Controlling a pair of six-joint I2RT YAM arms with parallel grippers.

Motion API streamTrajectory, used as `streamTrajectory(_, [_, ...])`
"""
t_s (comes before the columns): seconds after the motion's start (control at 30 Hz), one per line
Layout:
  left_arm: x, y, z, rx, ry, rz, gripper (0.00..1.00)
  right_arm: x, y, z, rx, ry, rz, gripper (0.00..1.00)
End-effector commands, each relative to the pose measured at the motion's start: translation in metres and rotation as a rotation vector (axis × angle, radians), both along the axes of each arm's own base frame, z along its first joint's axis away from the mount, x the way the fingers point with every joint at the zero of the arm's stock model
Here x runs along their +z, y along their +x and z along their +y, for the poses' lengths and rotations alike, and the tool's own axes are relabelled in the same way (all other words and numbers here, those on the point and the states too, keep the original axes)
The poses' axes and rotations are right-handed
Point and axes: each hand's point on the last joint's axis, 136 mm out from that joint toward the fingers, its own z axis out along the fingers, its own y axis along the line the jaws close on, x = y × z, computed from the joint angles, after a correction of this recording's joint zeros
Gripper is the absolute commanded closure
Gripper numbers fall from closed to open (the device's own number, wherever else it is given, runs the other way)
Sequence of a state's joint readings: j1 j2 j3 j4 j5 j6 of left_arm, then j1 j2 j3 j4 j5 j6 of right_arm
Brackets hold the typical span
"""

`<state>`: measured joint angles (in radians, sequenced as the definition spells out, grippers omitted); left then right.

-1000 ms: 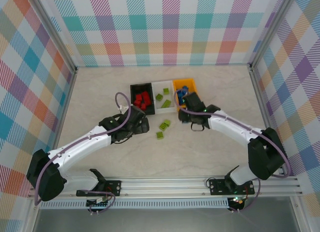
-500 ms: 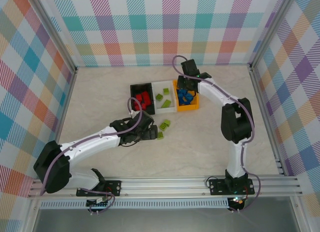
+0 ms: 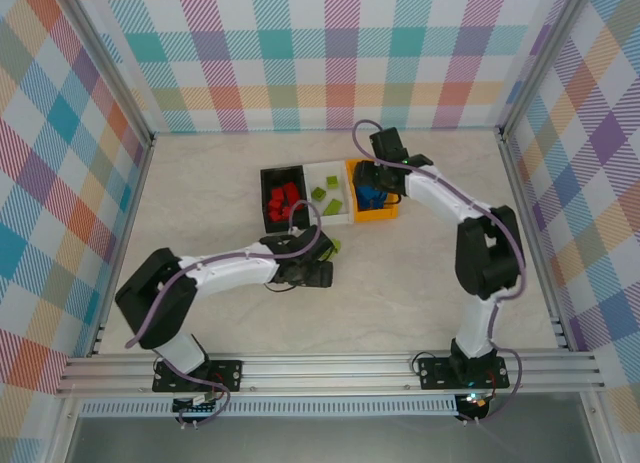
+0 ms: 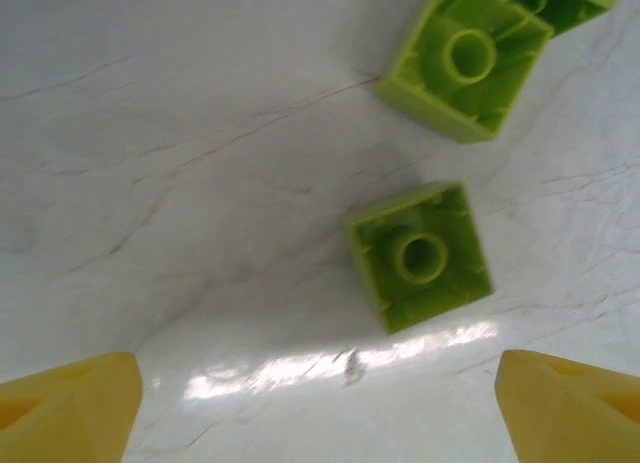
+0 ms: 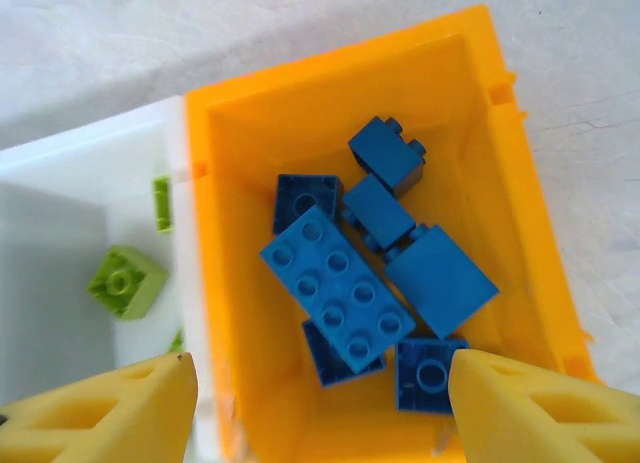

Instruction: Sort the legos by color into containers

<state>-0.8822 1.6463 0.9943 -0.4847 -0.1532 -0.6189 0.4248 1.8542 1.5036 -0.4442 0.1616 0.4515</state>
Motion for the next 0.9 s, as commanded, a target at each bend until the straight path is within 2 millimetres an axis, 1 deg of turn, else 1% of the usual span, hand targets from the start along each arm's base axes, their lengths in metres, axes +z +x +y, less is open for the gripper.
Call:
streamTrajectory(0.0, [-0.004,0.003,-0.019,-0.066,0.006,0.01,0.14,0.035,-0.01,0.002,0.028,0.067,-0.091,0.32])
streamTrajectory(0.13, [-0.01,0.011,-0.025,-0.083,0.065,0.006,0.17,0.042,-0.027,-0.004,0.032,0.089,-0.115,0.33])
streamTrajectory(0.2, [-0.014,0.015,-0.026,-0.086,0.1,0.011,0.21,0.045,-0.034,-0.006,0.032,0.097,-0.124,0.33])
streamTrajectory(0.3, [-0.022,0.015,-0.027,-0.088,0.122,0.03,0.28,0.049,-0.039,-0.009,0.031,0.1,-0.135,0.33])
streamTrajectory(0.33, [-0.026,0.014,-0.026,-0.087,0.125,0.039,0.31,0.049,-0.041,-0.01,0.031,0.098,-0.136,0.33])
streamTrajectory(0.4, [-0.03,0.012,-0.025,-0.082,0.127,0.049,0.43,0.049,-0.042,-0.011,0.031,0.096,-0.138,0.33])
streamTrajectory(0.43, [-0.03,0.011,-0.024,-0.077,0.123,0.051,0.46,0.048,-0.044,-0.012,0.03,0.093,-0.133,0.33])
streamTrajectory(0.5, [-0.027,0.01,-0.023,-0.069,0.115,0.042,0.5,0.045,-0.045,-0.012,0.03,0.097,-0.128,0.33])
streamTrajectory(0.6, [-0.013,0.011,-0.019,-0.054,0.106,0.012,0.54,0.041,-0.048,-0.013,0.024,0.104,-0.121,0.33])
streamTrajectory(0.7, [0.016,0.019,-0.014,-0.035,0.091,-0.049,0.57,0.041,-0.054,-0.013,0.029,0.118,-0.116,0.33])
streamTrajectory(0.8, [0.052,0.041,-0.007,0.013,0.039,-0.109,0.58,0.04,-0.064,-0.013,0.036,0.136,-0.116,0.33])
streamTrajectory(0.87, [0.075,0.065,-0.005,0.051,-0.009,-0.143,0.58,0.035,-0.072,-0.013,0.042,0.145,-0.099,0.33])
